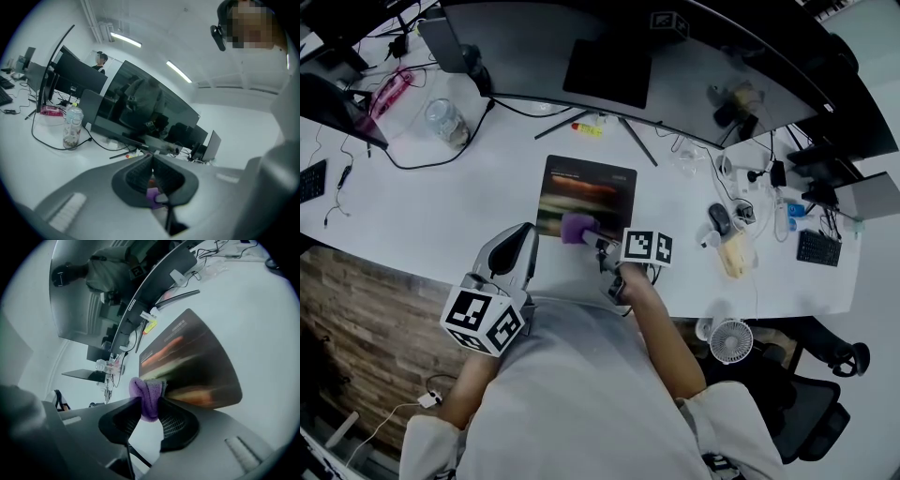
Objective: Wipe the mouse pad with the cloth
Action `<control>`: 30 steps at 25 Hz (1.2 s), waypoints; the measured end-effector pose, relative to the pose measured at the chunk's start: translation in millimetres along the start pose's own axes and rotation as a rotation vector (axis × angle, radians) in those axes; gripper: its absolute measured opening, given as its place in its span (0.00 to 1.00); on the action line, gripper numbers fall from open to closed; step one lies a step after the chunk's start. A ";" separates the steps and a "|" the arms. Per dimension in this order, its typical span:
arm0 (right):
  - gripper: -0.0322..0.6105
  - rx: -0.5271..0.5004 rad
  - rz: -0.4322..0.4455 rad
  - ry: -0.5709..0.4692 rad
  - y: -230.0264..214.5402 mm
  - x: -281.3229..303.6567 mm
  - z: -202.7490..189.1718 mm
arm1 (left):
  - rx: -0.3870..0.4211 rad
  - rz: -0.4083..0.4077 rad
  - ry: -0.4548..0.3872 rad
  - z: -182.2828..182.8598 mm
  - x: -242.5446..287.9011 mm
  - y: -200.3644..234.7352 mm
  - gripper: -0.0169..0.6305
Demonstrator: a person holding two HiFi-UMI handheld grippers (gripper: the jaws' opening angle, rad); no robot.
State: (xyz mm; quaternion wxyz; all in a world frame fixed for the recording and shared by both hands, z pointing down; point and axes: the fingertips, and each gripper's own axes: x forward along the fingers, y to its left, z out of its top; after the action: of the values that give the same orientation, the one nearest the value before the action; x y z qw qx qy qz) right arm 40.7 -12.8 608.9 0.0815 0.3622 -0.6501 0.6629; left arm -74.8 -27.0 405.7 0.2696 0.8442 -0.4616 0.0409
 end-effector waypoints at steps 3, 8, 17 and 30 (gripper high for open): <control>0.22 0.012 -0.022 -0.020 -9.2 -9.1 2.0 | 0.003 -0.004 -0.003 1.2 -1.6 -2.1 0.03; 0.21 0.056 -0.066 -0.063 -31.7 -29.9 3.7 | 0.002 -0.021 0.003 0.2 -1.0 -6.2 0.03; 0.21 0.083 -0.096 -0.095 -49.6 -49.7 6.4 | -0.009 -0.022 -0.001 2.1 0.2 -5.5 0.03; 0.20 0.096 -0.141 -0.133 -68.3 -73.2 15.5 | -0.022 -0.020 0.002 1.1 2.4 -5.5 0.03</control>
State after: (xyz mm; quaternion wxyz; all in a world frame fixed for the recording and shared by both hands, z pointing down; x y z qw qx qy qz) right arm 139.1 9.1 619.2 0.0673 0.4537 -0.5945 0.6605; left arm -69.3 -27.0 403.2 0.2796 0.8456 -0.4535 0.0340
